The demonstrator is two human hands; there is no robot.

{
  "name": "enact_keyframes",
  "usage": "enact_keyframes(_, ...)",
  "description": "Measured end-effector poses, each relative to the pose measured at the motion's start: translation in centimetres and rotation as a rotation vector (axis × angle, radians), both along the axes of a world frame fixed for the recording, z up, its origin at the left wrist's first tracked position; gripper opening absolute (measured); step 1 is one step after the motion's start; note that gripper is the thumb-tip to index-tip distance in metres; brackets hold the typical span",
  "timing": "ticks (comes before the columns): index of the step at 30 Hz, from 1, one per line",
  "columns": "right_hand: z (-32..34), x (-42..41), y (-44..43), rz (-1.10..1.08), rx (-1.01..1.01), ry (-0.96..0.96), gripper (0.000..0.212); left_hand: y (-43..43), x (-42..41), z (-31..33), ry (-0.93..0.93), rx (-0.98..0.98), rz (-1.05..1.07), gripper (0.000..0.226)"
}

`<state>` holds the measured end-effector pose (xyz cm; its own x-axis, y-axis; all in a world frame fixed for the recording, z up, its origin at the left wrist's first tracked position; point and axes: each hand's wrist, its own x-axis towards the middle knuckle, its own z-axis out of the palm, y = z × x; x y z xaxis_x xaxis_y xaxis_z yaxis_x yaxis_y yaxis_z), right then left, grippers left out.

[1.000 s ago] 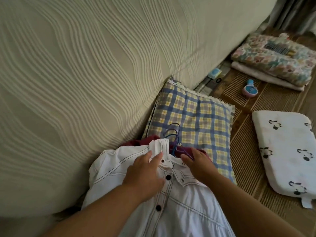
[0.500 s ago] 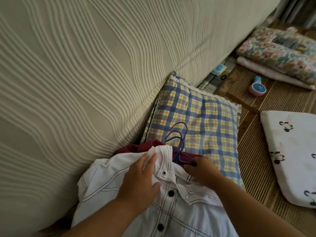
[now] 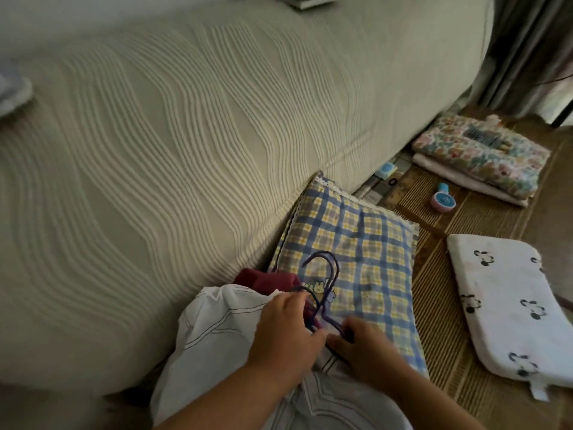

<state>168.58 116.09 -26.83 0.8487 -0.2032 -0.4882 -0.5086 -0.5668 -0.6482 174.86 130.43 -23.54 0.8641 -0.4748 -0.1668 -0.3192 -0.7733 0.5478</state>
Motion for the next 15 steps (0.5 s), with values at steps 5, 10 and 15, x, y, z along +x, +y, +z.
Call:
enact_keyframes(5, 3.5, -2.7, 1.2, -0.007, 0.028, -0.043, 0.022, 3.0, -3.4, 3.3, 0.005, -0.102, 0.019, 0.065)
enact_keyframes(10, 5.8, -4.7, 2.0, 0.043, -0.015, -0.089, 0.024, 4.7, -6.5, 5.6, -0.086, -0.190, 0.055, 0.056)
enact_keyframes(15, 6.8, -5.8, 3.2, 0.074, 0.090, -0.091, 0.016, 4.1, -7.7, 6.8, -0.074, -0.273, 0.211, 0.048)
